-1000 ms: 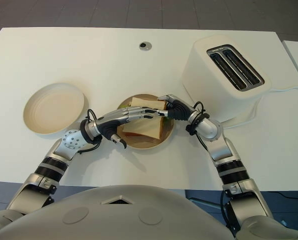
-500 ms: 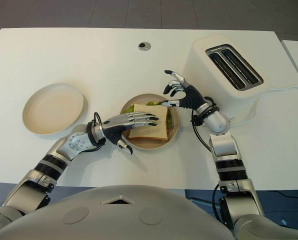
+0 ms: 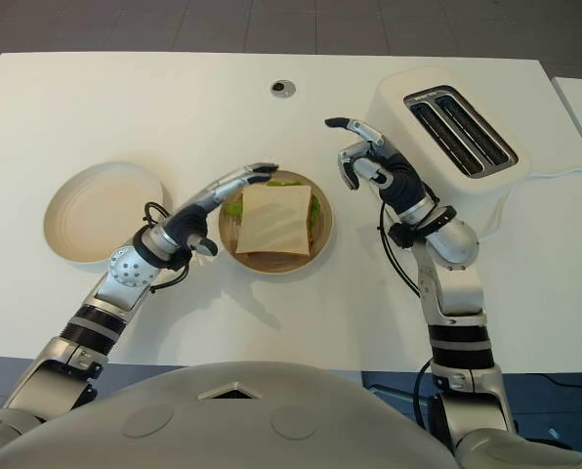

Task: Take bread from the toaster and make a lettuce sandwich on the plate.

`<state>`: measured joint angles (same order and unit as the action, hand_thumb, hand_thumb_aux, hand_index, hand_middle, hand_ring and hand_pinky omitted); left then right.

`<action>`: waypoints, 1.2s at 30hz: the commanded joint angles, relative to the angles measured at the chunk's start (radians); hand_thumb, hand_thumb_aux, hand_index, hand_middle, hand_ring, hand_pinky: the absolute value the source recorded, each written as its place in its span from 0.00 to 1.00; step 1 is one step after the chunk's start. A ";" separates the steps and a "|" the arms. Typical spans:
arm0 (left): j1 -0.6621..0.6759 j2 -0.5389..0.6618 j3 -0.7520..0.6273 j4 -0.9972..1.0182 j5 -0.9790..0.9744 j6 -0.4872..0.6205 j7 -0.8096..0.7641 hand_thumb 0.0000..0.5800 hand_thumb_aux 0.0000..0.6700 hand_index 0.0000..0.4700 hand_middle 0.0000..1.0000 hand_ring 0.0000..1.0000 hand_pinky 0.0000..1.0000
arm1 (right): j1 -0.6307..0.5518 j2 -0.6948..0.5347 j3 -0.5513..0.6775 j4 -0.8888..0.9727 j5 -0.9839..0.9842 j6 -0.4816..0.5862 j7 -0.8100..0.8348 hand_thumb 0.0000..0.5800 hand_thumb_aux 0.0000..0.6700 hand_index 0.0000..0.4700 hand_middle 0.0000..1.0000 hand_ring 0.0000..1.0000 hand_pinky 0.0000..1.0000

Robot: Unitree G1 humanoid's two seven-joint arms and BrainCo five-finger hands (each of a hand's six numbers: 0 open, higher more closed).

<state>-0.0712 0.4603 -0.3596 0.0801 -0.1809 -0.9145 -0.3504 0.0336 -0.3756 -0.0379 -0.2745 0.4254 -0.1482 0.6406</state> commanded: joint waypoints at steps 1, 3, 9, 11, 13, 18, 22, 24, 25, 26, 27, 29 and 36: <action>0.100 0.111 -0.097 -0.221 -0.382 0.047 -0.245 1.00 1.00 1.00 1.00 1.00 1.00 | 0.104 -0.044 0.002 -0.124 0.158 -0.025 0.182 1.00 1.00 1.00 1.00 1.00 1.00; 0.139 0.153 -0.137 -0.288 -0.479 0.082 -0.383 1.00 1.00 1.00 1.00 1.00 1.00 | 0.158 -0.068 0.030 -0.150 0.175 -0.055 0.286 1.00 1.00 1.00 1.00 1.00 1.00; 0.229 0.239 -0.218 -0.240 -0.378 0.119 -0.694 1.00 1.00 1.00 1.00 1.00 1.00 | 0.296 -0.185 0.191 -0.073 -0.042 -0.238 0.544 1.00 1.00 1.00 1.00 1.00 1.00; 0.231 0.234 -0.220 -0.185 -0.296 0.126 -0.725 1.00 1.00 1.00 1.00 1.00 1.00 | 0.285 -0.190 0.226 -0.014 -0.143 -0.275 0.531 1.00 1.00 1.00 1.00 1.00 1.00; 0.222 0.210 -0.202 -0.101 -0.176 0.122 -0.713 1.00 1.00 1.00 1.00 1.00 1.00 | 0.266 -0.193 0.260 0.046 -0.255 -0.295 0.499 1.00 1.00 1.00 1.00 1.00 1.00; 0.204 0.156 -0.154 0.083 0.092 0.118 -0.606 1.00 1.00 1.00 1.00 1.00 1.00 | 0.215 -0.184 0.337 0.187 -0.532 -0.310 0.364 1.00 1.00 1.00 1.00 1.00 1.00; 0.119 0.094 -0.101 0.243 0.305 0.145 -0.425 1.00 1.00 1.00 1.00 1.00 1.00 | 0.123 -0.140 0.368 0.331 -0.728 -0.294 0.156 1.00 1.00 1.00 1.00 1.00 1.00; 0.034 0.049 -0.064 0.328 0.415 0.158 -0.271 1.00 1.00 1.00 1.00 1.00 1.00 | 0.064 -0.089 0.363 0.394 -0.783 -0.282 0.019 1.00 1.00 1.00 1.00 1.00 1.00; -0.006 0.028 -0.047 0.362 0.464 0.176 -0.192 1.00 1.00 1.00 1.00 1.00 1.00 | 0.040 -0.063 0.357 0.412 -0.789 -0.278 -0.034 1.00 1.00 1.00 1.00 1.00 1.00; -0.040 0.011 -0.034 0.390 0.517 0.189 -0.113 1.00 1.00 1.00 1.00 1.00 1.00 | 0.018 -0.038 0.350 0.426 -0.788 -0.272 -0.083 1.00 1.00 1.00 1.00 1.00 1.00; -0.074 -0.004 -0.024 0.417 0.570 0.197 -0.031 1.00 1.00 1.00 1.00 1.00 1.00 | -0.003 -0.016 0.344 0.437 -0.786 -0.269 -0.124 1.00 1.00 1.00 1.00 1.00 1.00; -0.133 -0.033 -0.005 0.476 0.643 0.227 0.113 1.00 1.00 1.00 1.00 1.00 1.00 | -0.044 0.032 0.334 0.468 -0.782 -0.266 -0.206 1.00 1.00 1.00 1.00 1.00 1.00; -0.238 -0.130 0.072 0.619 0.613 0.224 0.367 1.00 1.00 1.00 1.00 1.00 1.00 | -0.139 0.141 0.295 0.568 -0.727 -0.331 -0.399 1.00 1.00 1.00 1.00 1.00 1.00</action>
<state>-0.3067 0.3506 -0.3132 0.6690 0.4759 -0.6791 0.0014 -0.0821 -0.2468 0.2808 0.2760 -0.3337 -0.4519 0.2723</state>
